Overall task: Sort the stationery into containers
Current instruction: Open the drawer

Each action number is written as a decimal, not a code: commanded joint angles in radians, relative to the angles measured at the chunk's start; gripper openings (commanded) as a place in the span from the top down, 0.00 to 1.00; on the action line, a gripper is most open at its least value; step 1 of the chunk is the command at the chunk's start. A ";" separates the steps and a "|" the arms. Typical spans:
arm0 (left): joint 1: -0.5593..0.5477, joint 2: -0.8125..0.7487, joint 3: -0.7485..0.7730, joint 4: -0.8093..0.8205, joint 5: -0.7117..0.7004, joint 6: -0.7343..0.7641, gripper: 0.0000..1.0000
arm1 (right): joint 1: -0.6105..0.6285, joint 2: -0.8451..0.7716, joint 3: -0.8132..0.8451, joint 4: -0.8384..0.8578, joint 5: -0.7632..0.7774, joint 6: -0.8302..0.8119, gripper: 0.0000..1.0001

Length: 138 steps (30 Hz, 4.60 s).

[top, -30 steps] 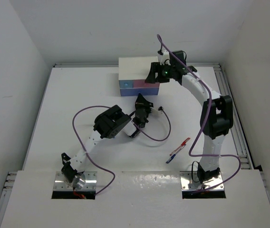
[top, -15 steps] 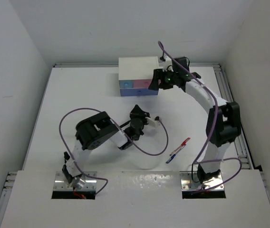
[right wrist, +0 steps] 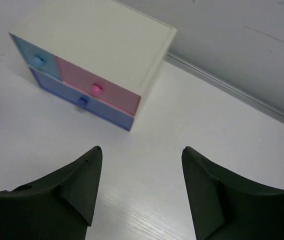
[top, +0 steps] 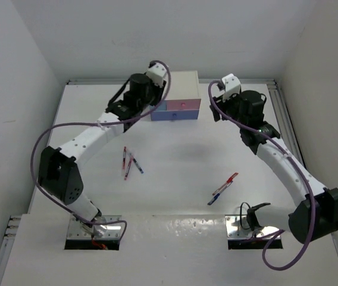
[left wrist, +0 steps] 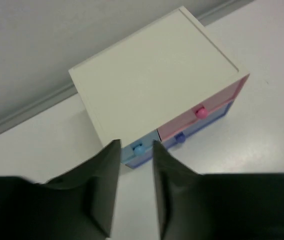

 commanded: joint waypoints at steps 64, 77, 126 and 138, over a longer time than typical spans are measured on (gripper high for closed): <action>0.242 0.577 0.679 -0.319 0.669 -0.164 0.25 | 0.388 1.232 0.006 1.589 0.396 -1.232 0.50; 0.242 0.582 0.684 -0.314 0.669 -0.172 0.24 | 0.365 1.278 0.067 1.552 0.373 -1.191 0.52; 0.242 0.597 0.693 -0.309 0.672 -0.181 0.24 | 0.349 1.263 0.061 1.506 0.293 -1.169 1.00; 0.242 0.580 0.665 -0.308 0.672 -0.195 0.24 | 0.425 1.192 -0.126 1.621 0.318 -1.172 1.00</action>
